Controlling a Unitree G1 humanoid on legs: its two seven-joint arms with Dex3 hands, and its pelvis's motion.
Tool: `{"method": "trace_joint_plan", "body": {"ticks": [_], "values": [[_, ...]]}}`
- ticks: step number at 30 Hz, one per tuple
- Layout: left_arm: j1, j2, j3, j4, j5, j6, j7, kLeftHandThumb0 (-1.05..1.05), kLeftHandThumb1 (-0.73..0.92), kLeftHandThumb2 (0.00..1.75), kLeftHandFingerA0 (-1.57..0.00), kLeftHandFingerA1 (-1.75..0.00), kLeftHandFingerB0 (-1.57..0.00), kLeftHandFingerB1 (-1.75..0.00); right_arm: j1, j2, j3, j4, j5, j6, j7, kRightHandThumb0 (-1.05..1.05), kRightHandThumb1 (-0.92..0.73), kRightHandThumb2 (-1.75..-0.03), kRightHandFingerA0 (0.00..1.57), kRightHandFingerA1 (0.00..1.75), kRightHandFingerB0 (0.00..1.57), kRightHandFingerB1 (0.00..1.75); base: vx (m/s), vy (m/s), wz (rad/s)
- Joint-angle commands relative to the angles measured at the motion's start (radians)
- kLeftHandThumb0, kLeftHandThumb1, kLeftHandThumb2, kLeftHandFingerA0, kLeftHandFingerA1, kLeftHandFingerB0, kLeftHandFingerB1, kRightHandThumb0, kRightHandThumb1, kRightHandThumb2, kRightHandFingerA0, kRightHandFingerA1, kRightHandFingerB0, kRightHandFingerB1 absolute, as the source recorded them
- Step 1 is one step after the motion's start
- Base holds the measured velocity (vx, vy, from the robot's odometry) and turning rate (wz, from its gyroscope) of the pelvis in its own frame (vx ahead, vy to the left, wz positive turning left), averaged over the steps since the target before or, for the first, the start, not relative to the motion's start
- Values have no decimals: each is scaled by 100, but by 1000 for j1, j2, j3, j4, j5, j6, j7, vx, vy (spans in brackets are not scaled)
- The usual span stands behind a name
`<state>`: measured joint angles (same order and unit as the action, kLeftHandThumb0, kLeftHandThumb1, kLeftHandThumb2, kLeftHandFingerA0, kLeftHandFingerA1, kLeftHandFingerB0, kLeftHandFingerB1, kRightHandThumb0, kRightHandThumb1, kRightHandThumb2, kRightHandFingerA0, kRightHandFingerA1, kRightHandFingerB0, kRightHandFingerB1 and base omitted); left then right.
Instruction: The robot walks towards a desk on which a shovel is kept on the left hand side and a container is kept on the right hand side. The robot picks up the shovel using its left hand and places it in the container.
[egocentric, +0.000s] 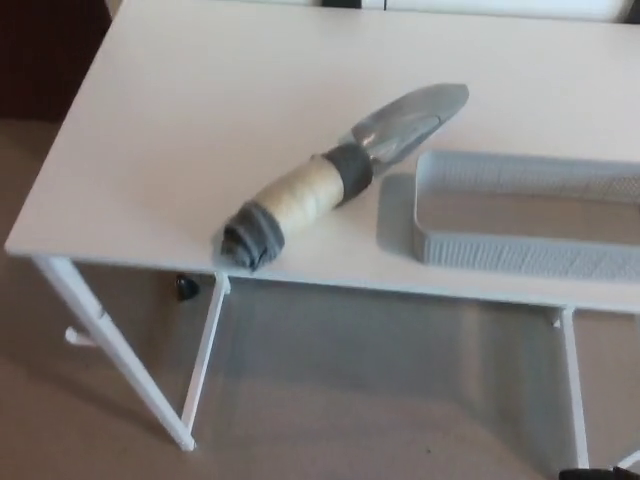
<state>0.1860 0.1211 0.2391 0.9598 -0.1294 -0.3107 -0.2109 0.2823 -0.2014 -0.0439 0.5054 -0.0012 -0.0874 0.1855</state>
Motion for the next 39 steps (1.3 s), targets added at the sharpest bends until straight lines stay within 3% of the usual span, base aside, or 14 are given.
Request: {"method": "trace_joint_plan", "body": {"ticks": [1,9,23,27,29,35,39], "values": [[-4,24,16,18,-16,-42,-29,-14,50,58,-47,-43,-43,-38,-6,-7,11,30,-21,-17,-8,-3,-42,-52,70,63,55,56,213,41,-24],[8,27,12,9,-3,-61,-32,-19,47,59,-46,-46,-40,-39,-11,-5,17,25,-23,-16,-12,-3,-41,-51,71,64,55,57,236,176,-42],[53,35,-35,-26,34,-97,-22,-20,49,55,-52,-45,-47,-39,-14,6,12,52,-11,-38,1,-7,-42,-52,70,65,54,56,75,4,7],[75,27,-43,-60,25,-92,-23,-25,43,61,-47,-47,-46,-43,-12,10,11,40,-3,-27,6,-5,-42,-52,71,67,55,59,62,-17,3],[32,31,-29,40,14,-103,-35,-22,46,59,-49,-46,-47,-42,-9,10,11,43,-3,-30,8,-4,-43,-52,71,67,54,58,98,-24,4],[31,28,-26,34,10,-83,-39,-20,48,54,-52,-43,-50,-38,-13,4,20,41,-19,-36,1,-6,-42,-52,70,67,56,59,0,0,0],[48,22,-47,23,35,-149,-40,-20,47,59,-50,-46,-49,-42,-23,3,24,34,-28,-17,-12,-4,-41,-55,75,69,55,59,0,0,0]]}}
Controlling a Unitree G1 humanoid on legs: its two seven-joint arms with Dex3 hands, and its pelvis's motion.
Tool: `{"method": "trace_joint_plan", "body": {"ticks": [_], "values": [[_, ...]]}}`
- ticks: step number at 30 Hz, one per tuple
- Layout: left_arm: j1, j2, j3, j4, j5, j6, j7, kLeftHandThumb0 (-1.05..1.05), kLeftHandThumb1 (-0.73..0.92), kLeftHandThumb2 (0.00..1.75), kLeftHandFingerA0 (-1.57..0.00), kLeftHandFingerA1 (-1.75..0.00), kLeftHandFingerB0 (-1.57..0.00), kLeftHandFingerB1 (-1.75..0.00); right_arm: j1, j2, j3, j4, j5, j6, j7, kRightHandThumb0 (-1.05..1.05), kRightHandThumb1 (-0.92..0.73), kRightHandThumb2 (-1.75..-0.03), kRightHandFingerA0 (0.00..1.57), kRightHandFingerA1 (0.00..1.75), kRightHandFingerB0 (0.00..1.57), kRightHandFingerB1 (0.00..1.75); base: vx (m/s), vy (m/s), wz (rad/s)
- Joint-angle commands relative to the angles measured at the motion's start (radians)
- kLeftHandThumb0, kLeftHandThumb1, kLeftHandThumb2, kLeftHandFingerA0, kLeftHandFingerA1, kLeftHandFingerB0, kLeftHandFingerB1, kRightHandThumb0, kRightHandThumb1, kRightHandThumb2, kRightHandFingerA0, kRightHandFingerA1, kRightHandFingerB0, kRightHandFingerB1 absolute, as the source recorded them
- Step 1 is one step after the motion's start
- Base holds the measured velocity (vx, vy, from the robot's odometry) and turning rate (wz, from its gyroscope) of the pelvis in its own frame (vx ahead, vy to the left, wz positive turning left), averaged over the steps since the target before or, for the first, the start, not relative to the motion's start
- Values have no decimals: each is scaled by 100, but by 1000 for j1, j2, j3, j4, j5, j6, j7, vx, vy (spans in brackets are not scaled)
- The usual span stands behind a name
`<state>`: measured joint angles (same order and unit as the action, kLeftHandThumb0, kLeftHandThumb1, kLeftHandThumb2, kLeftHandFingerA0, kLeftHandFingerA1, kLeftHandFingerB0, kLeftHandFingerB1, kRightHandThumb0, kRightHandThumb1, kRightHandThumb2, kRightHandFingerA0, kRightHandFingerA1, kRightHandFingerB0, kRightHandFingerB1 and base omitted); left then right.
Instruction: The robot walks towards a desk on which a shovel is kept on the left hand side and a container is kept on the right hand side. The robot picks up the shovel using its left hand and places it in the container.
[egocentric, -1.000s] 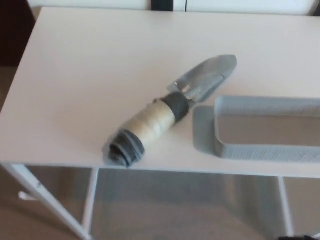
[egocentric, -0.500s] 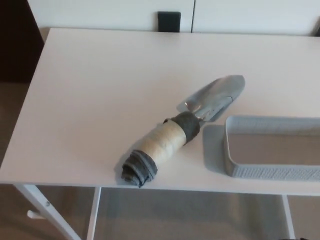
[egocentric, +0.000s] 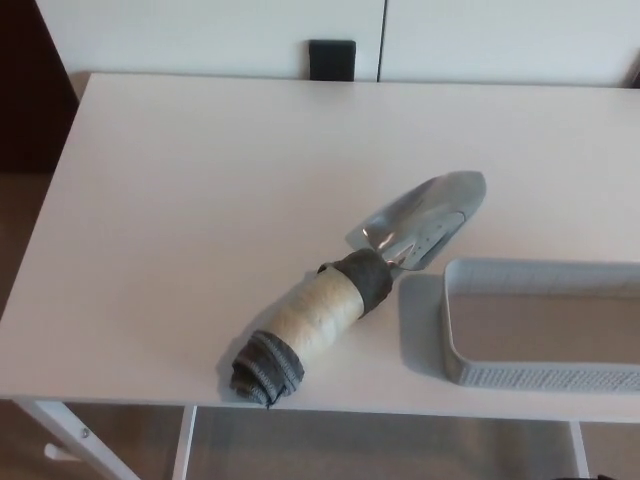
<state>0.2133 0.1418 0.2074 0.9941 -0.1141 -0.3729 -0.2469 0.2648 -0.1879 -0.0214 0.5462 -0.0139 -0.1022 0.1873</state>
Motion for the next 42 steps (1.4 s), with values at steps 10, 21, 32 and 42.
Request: {"method": "trace_joint_plan", "body": {"ticks": [10,21,32,42], "values": [[132,42,-165,-225,153,-269,18,-43,39,68,-53,-52,-42,-46,-46,-10,5,-16,-23,26,-17,-3,-42,-52,72,64,53,55,0,0,0],[516,624,-140,-1746,-258,-355,-432,-45,79,64,-62,-49,-54,-38,-40,-13,13,-64,-30,67,-12,-5,-44,-51,69,62,52,54,0,0,0],[622,876,549,-1947,-825,159,-749,-45,79,64,-56,-47,-50,-41,-38,-12,21,-55,-43,51,-16,-8,-42,-52,70,62,54,55,0,0,0],[657,888,622,-1955,-870,176,-755,-45,79,64,-56,-47,-50,-41,-57,-4,26,-51,-45,56,-18,-8,-42,-52,70,62,54,55,0,0,0]]}}
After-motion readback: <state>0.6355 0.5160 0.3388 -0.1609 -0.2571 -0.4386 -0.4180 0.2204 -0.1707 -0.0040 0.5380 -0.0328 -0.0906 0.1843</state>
